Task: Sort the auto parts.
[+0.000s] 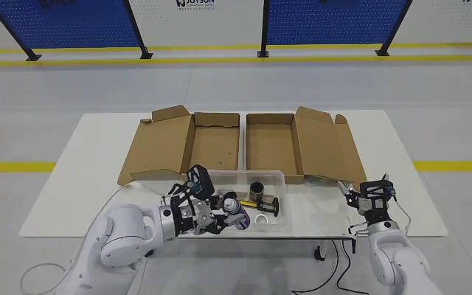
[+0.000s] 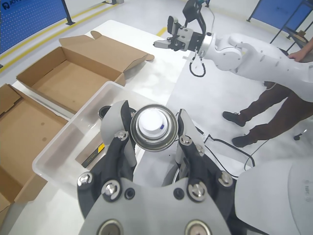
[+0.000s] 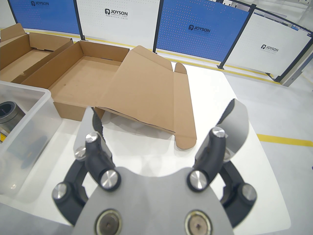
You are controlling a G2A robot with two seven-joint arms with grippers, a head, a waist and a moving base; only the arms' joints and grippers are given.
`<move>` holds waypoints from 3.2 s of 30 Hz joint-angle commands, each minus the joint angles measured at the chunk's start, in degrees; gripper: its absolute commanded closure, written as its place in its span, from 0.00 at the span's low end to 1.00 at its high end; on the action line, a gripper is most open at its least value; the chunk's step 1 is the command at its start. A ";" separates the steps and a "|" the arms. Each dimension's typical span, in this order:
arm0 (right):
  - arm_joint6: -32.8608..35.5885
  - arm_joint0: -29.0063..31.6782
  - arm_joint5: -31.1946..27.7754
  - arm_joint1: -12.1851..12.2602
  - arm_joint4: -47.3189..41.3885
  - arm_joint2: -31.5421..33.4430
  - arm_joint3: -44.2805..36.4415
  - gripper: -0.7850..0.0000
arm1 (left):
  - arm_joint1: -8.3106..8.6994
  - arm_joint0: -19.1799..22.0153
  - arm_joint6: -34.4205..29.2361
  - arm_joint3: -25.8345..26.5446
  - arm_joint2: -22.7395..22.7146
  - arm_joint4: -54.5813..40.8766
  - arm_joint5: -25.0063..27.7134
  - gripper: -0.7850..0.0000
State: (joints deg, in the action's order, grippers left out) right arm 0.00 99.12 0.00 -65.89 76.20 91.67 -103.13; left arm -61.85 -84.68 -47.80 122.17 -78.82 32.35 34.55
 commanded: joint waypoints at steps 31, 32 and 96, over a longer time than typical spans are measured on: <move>0.00 0.00 0.00 0.00 0.00 0.00 0.00 0.00 | 1.12 5.81 8.26 -6.72 2.44 10.69 -4.23 1.00; 0.00 0.00 0.00 0.00 0.00 0.00 0.00 0.00 | 1.02 6.24 9.20 -7.45 3.02 12.38 -5.33 1.00; 0.00 0.00 0.00 0.00 0.00 0.00 0.00 0.00 | -8.05 32.40 31.05 -59.44 23.02 36.00 -33.00 1.00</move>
State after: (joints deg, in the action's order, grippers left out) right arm 0.00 99.12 0.00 -65.89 76.20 91.67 -103.13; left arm -69.79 -52.39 -16.82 63.09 -55.83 68.44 1.49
